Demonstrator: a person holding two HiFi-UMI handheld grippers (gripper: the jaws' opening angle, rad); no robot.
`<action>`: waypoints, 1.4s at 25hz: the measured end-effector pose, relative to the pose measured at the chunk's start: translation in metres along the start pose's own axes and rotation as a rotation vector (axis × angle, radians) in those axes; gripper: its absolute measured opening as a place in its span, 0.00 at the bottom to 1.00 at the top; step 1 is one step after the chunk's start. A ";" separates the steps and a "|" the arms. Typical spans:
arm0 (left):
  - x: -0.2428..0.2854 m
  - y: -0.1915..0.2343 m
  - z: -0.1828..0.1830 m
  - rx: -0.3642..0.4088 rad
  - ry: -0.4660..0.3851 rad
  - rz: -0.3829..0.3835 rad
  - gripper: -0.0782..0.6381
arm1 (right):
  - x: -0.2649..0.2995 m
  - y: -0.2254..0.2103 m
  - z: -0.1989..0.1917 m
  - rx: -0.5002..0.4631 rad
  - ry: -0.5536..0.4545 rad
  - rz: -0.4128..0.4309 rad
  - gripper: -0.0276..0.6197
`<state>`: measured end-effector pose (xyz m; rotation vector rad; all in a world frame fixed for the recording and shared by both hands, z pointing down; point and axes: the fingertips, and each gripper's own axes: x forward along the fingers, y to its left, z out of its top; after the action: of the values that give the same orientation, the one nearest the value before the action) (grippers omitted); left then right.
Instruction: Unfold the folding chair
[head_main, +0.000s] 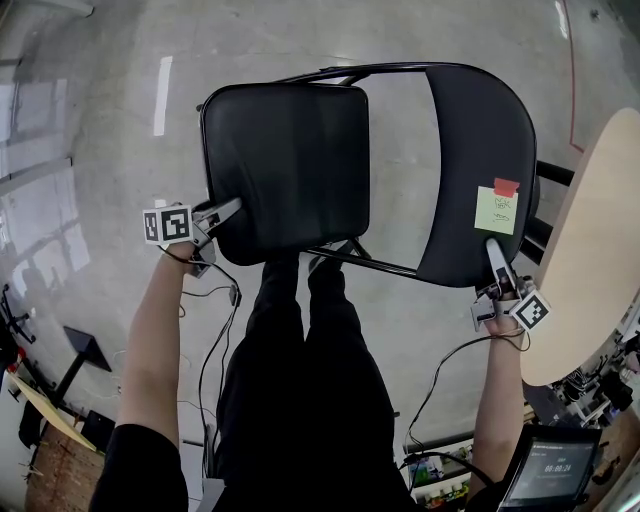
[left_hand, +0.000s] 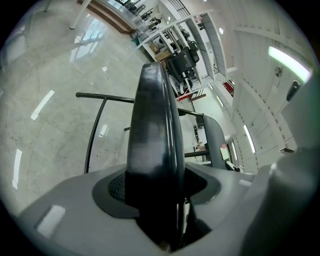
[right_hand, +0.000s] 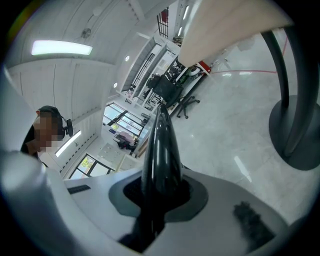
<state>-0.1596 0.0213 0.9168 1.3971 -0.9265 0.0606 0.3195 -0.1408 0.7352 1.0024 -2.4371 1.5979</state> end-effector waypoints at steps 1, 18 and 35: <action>-0.001 -0.001 0.001 -0.003 -0.004 -0.007 0.46 | 0.000 0.000 0.000 0.005 -0.006 0.002 0.14; 0.002 0.010 -0.002 -0.061 -0.034 0.018 0.57 | -0.001 -0.005 0.000 0.002 -0.023 -0.019 0.14; -0.023 0.005 0.002 0.137 0.057 0.568 0.58 | 0.008 0.023 -0.005 -0.027 0.004 -0.030 0.14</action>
<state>-0.1779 0.0318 0.9071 1.2095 -1.2648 0.5975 0.2993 -0.1342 0.7220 1.0251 -2.4223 1.5524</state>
